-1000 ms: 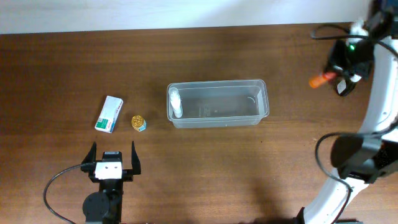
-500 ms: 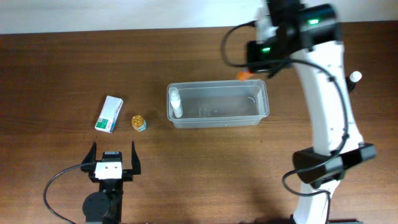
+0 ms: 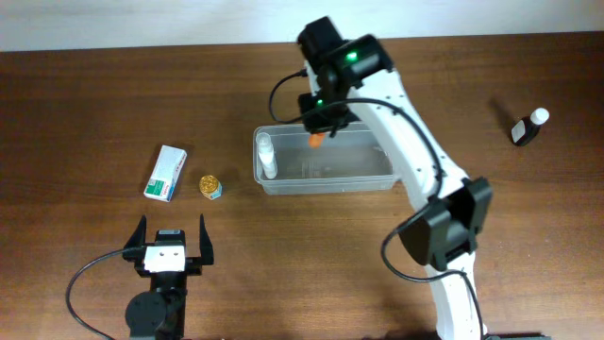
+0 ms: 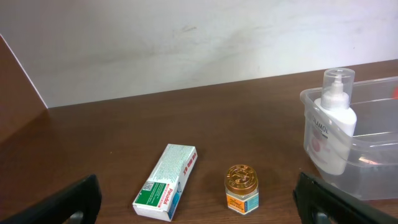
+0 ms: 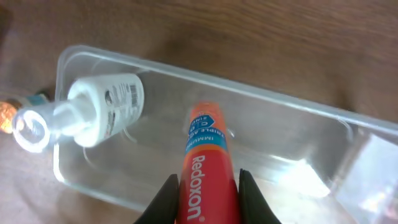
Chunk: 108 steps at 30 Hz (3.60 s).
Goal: Pack container
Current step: 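Lift the orange tube and carry it over the container, then lower the orange tube beside the white bottle and release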
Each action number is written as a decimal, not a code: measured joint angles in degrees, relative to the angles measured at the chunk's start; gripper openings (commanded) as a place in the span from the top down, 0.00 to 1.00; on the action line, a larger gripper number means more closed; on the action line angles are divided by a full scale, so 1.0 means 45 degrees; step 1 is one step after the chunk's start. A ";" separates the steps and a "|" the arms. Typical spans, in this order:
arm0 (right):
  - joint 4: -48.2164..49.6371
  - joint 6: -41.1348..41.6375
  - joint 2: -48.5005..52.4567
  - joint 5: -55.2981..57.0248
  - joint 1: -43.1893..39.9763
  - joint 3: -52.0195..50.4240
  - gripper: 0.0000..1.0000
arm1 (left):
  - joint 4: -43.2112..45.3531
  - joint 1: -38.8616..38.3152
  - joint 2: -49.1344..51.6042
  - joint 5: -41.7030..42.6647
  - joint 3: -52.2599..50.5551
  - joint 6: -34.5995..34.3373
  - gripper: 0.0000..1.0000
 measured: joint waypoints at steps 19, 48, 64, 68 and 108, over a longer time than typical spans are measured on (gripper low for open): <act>0.0913 0.0325 0.1258 0.0000 0.0481 -0.0015 0.84 | 0.0000 0.0000 0.0000 0.0000 0.0000 0.0000 0.01; 0.1311 0.0432 0.1384 -0.0053 0.0952 -0.0301 0.78 | 0.0005 0.0000 0.0000 0.0000 0.0000 0.0000 0.01; 0.1894 0.0481 0.1418 -0.0112 0.0957 -0.0947 0.76 | 0.0000 0.0000 0.0000 0.0000 0.0000 0.0000 0.01; 0.1982 0.0520 0.1418 -0.0204 0.0952 -0.0947 0.74 | 0.0005 0.0000 0.0000 0.0000 0.0000 0.0000 0.01; 0.1311 0.0559 0.1418 -0.0393 0.0952 0.1292 0.57 | 0.0005 0.0000 0.0000 0.0000 0.0000 0.0000 0.01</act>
